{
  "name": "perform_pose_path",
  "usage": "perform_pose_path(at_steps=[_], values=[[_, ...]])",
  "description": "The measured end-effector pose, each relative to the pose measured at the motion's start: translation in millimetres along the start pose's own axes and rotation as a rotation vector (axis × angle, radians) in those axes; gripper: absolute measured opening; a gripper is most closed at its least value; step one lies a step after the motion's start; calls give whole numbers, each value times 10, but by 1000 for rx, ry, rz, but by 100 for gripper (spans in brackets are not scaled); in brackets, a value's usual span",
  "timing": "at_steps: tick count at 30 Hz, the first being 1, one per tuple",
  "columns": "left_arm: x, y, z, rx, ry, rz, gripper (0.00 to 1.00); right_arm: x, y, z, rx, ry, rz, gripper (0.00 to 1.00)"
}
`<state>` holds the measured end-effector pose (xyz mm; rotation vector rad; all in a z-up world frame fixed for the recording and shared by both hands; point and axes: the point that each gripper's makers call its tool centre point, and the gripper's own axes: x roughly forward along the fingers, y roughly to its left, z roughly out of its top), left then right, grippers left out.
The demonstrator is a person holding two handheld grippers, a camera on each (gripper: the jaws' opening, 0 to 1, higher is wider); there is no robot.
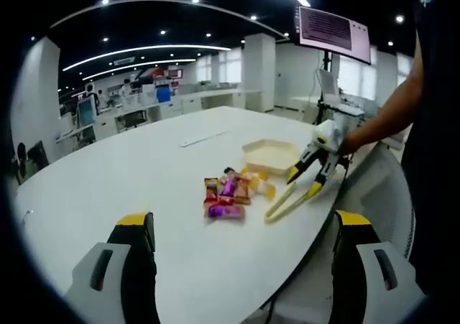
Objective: Place the target food into the container with the food tongs after gripping and lifting it, then release it inside without dropping or visibly crushing the food.
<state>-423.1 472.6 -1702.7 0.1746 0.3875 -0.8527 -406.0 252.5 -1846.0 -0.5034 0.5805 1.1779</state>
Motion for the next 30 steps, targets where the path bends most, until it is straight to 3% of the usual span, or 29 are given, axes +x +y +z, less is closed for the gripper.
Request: perform_pose_path(at_steps=[6, 12, 14, 17, 25, 30], values=[[44, 29, 61, 10, -11, -19, 99, 32, -9, -96, -40, 55, -12, 32], [91, -2, 52, 6, 1, -32, 95, 22, -1, -69, -59, 67, -9, 27], [114, -13, 42, 8, -1, -35, 95, 26, 10, -69, -77, 74, 6, 22], [186, 2, 10, 11, 7, -25, 96, 30, -49, -68, -91, 117, -24, 10], [247, -70, 137, 19, -2, -12, 96, -17, -46, -102, -29, 164, 6, 3], [248, -78, 123, 42, 29, -39, 95, -171, -34, -7, 11, 140, 14, 2]])
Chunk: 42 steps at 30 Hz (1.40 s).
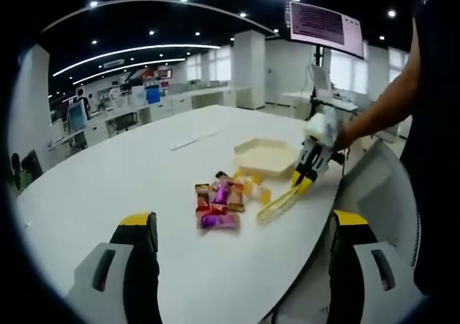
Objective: Place the target food into the container with the food tongs after gripping and lifting it, then release it inside without dropping or visibly crushing the food.
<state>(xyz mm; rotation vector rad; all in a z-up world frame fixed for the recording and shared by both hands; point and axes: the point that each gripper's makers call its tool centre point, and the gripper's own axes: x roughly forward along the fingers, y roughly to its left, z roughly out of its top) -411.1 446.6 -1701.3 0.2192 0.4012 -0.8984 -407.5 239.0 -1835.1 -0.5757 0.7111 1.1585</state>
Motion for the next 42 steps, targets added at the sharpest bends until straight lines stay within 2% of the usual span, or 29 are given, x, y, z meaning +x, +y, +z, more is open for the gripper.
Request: perform_pose_path(at_steps=[7, 11, 13, 16, 18, 23, 26, 30, 33, 38, 40, 42], values=[[45, 68, 116, 38, -14, -14, 94, -160, -37, 146, -11, -34, 11, 2], [78, 120, 93, 30, 8, -13, 92, -287, -65, 237, -40, -36, 14, 2], [114, 76, 125, 24, -6, -34, 92, -362, -83, 316, -53, -53, 22, 2], [185, 47, 116, 52, 19, -74, 89, -467, -134, 421, -61, -70, 16, 3], [210, 30, 179, 69, 12, -85, 88, -518, -153, 491, -60, -84, 19, 3], [250, 15, 309, 89, -6, -108, 80, -643, -117, 696, -104, -109, 39, 2], [270, -27, 300, 70, 25, -145, 67, -731, -105, 829, -121, -132, 47, 2], [327, -125, 496, 62, -22, -185, 65, -891, -62, 1063, -139, -182, 64, 2], [382, -189, 586, 67, -40, -219, 60, -1006, -32, 1245, -149, -228, 68, 2], [421, -274, 748, 65, -77, -264, 50, -1122, 8, 1422, -166, -264, 77, 2], [432, -295, 782, 67, -82, -275, 49, -1144, 38, 1468, -179, -265, 85, 2], [431, -370, 856, 51, -99, -318, 48, -1178, 104, 1525, -192, -274, 106, 3]])
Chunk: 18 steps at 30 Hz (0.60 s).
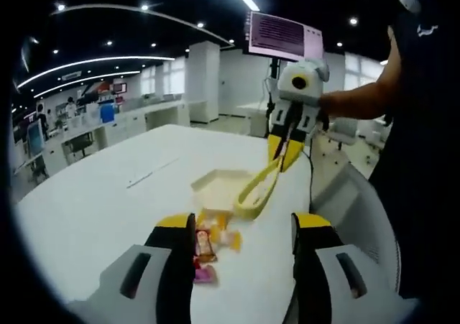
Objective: Place the target food into the container with the food tongs after gripping and lifting it, then release it inside without dropping or visibly crushing the food.
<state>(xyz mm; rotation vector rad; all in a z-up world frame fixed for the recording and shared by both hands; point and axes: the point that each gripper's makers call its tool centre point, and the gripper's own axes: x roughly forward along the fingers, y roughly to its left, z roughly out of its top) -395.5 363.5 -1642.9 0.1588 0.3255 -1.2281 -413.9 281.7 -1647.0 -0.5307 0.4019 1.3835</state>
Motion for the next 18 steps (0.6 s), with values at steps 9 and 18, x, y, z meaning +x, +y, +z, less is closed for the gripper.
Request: perform_pose_path(at_steps=[9, 18], values=[[45, -252, 331, -22, -69, -131, 39, -47, 65, 343, 10, -92, 34, 3], [77, -323, 442, -29, -92, -172, 29, 14, 113, 539, -8, -131, 68, 3]])
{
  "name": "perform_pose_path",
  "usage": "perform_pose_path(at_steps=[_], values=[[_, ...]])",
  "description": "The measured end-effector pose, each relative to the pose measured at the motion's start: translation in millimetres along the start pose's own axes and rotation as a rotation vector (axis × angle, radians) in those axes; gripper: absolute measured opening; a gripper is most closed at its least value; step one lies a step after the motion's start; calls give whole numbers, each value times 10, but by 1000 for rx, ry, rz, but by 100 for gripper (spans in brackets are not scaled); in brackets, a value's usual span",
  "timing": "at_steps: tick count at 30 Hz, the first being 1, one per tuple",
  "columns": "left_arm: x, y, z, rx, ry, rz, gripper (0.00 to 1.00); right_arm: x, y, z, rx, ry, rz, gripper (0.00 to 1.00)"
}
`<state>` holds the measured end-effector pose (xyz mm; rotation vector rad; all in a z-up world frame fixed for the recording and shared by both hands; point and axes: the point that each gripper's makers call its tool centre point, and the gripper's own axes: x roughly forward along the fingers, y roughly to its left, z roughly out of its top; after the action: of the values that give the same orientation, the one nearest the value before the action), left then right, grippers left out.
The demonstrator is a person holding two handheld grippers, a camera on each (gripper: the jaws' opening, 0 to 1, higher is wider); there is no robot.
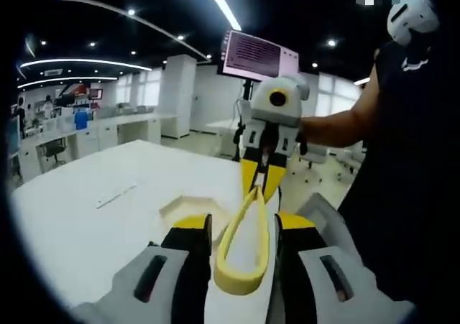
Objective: Place the target food into the container with the food tongs after gripping and lifting it, then release it inside without dropping or visibly crushing the food.
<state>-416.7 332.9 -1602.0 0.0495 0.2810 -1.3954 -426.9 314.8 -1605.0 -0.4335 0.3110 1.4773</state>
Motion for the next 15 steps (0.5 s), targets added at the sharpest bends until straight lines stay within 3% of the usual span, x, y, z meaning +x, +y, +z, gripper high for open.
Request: perform_pose_path(at_steps=[8, 11, 15], values=[[39, -76, 127, -38, -49, -29, 21, -7, -3, 79, 17, -43, 15, 3], [51, -103, 144, -37, -45, -39, 21, 6, 19, 101, 19, -50, 25, 3], [56, -176, 256, -62, -91, -64, 21, 28, 47, 176, 20, -73, 40, 3]])
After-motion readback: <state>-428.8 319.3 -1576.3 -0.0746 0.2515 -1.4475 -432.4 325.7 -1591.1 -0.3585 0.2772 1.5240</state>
